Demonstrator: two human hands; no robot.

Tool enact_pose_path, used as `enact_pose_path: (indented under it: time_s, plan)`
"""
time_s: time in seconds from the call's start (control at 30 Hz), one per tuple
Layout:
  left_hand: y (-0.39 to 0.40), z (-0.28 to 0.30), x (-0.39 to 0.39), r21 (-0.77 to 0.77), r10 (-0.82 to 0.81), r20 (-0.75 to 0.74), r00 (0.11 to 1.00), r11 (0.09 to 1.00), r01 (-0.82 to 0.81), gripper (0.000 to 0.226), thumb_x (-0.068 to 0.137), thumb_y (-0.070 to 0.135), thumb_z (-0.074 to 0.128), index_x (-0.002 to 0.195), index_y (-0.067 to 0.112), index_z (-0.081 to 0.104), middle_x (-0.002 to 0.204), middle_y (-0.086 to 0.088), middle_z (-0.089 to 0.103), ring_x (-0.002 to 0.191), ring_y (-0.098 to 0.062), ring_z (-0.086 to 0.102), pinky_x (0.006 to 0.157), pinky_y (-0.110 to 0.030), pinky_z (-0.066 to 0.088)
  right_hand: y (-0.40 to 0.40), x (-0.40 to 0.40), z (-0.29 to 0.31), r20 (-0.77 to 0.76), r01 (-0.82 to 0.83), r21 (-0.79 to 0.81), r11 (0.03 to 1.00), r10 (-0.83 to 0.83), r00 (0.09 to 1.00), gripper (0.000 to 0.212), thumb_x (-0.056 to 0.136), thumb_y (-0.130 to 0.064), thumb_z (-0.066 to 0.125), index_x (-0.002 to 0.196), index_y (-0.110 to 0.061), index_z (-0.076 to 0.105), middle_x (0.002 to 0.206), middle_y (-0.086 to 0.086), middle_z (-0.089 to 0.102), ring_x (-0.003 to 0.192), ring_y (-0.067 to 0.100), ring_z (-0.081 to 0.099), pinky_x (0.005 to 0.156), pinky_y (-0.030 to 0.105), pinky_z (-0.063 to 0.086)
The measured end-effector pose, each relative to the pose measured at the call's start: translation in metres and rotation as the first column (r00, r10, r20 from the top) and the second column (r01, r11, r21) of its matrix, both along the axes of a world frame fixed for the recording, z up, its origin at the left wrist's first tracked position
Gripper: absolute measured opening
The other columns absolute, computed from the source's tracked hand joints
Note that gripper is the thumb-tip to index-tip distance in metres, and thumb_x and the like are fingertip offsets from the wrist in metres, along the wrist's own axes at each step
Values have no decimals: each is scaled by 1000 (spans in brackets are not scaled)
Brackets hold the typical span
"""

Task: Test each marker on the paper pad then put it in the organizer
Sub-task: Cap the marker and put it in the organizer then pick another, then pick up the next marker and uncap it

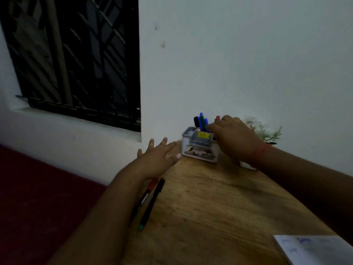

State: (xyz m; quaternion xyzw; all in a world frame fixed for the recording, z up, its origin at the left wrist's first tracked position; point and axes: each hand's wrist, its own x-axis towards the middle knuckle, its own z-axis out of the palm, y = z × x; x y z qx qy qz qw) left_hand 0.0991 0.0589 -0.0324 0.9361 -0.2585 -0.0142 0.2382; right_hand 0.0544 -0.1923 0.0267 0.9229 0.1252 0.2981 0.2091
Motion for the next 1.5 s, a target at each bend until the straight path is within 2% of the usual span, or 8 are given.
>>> enact_pose_path:
  time_s: [0.13,0.33,0.43,0.57,0.8,1.23,1.37,1.5]
  plan:
    - [28,13,-3,-58,-76,-88,993,996,71,36,98,38,57,134,38,57,149,9,46,126,-8,44,95,-26,36,11,-44,-36,-99,-52,-10,999,51,994,37,85,-17,65,122,-19,65,103,2,70,88,24,62,74,40,53]
    - [29,27,-11,204,-135,-232,963,962,184,40,88,9,66,117,37,69,136,12,51,120,-8,43,92,-28,36,13,-88,-58,-262,-81,45,996,89,961,40,92,-31,63,131,-27,60,121,-2,68,108,19,62,94,43,50]
    - [25,26,-15,264,-150,-238,960,941,212,45,83,2,63,113,35,72,128,13,53,124,-13,46,95,-30,42,8,-103,-58,-228,-100,82,992,117,967,39,83,-31,75,121,-27,67,106,-4,72,94,15,65,81,30,50]
    - [19,19,-17,240,-161,-218,963,947,213,39,85,5,64,107,36,73,121,15,53,119,-13,47,95,-34,45,12,-119,-57,-267,-101,112,989,128,955,41,101,-40,48,142,-34,48,133,-9,59,117,11,52,85,20,29]
    - [3,6,-14,252,-294,-148,944,912,324,21,88,23,71,105,34,70,113,14,57,111,-11,51,96,-39,44,10,-131,-55,-321,-44,124,991,82,944,42,105,-45,36,146,-38,39,142,-14,52,120,9,48,80,22,25]
    - [-35,6,-24,91,-391,-61,918,914,395,16,96,19,59,102,34,65,107,10,61,101,-7,54,77,-22,40,-40,-156,-57,-295,48,240,970,26,955,39,100,-41,48,138,-36,49,124,-11,65,109,8,59,91,25,48]
    - [-69,17,-42,-50,-444,7,896,895,444,15,100,26,53,96,36,63,94,14,65,93,-6,59,84,-29,46,-68,-171,-57,-295,110,449,887,31,955,44,96,-38,60,138,-38,48,118,-16,64,99,0,58,83,18,49]
    - [-124,21,-73,-194,-513,-18,858,844,501,21,104,28,44,102,19,62,85,12,66,78,4,61,72,-10,45,-89,-199,-53,-233,61,779,624,198,952,47,89,-35,69,129,-46,47,113,-21,62,98,-7,60,75,8,49]
